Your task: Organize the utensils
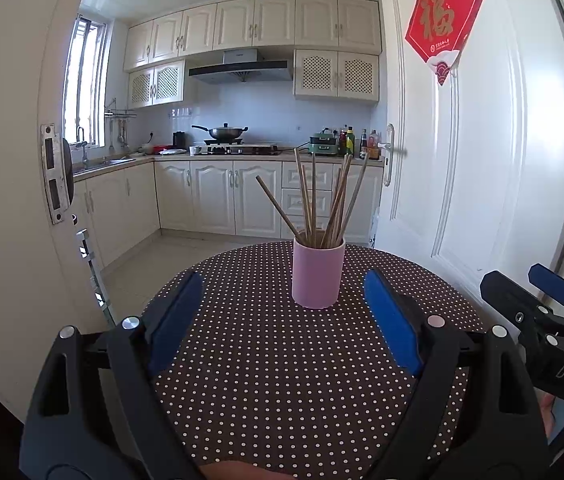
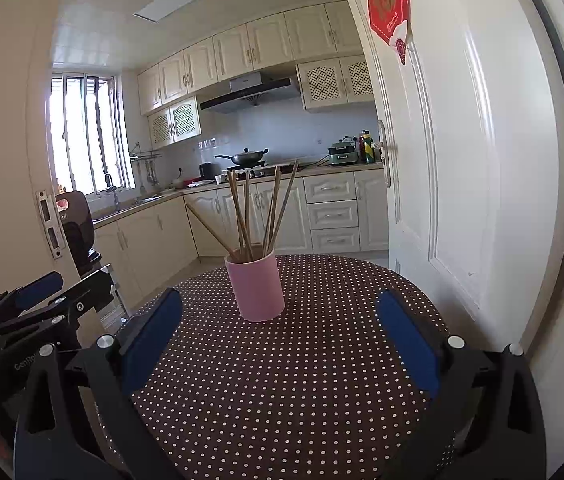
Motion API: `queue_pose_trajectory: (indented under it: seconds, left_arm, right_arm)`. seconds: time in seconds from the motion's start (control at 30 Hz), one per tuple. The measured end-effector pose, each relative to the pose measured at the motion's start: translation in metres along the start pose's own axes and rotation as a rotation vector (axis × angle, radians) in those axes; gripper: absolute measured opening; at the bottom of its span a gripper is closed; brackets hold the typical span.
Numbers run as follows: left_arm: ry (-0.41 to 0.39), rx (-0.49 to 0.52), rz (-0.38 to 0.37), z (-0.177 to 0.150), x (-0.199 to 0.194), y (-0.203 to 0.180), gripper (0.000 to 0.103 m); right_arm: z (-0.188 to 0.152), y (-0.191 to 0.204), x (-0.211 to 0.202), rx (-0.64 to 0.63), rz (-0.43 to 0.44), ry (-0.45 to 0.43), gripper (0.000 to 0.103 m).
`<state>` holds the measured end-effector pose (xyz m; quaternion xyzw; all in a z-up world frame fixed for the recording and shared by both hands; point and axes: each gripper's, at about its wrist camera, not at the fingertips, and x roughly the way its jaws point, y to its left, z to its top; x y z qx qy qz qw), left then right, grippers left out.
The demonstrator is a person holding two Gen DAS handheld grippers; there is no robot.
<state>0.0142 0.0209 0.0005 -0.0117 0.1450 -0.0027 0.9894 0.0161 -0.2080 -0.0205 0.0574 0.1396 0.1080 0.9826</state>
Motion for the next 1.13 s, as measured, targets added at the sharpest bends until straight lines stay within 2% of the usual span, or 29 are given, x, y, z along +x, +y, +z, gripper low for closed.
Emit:
queue_pose_trajectory:
  seconds: [0.73,1.13]
  left_arm:
    - [-0.003,-0.008,-0.009,-0.002,0.001,0.000,0.082]
    - [0.038,-0.002,-0.013,0.000,0.015,0.001,0.083]
  right_arm:
    - [-0.001,0.006,-0.002,-0.021,0.003,-0.015,0.095]
    - [-0.001,0.004,0.008,-0.016,0.000,-0.006,0.095]
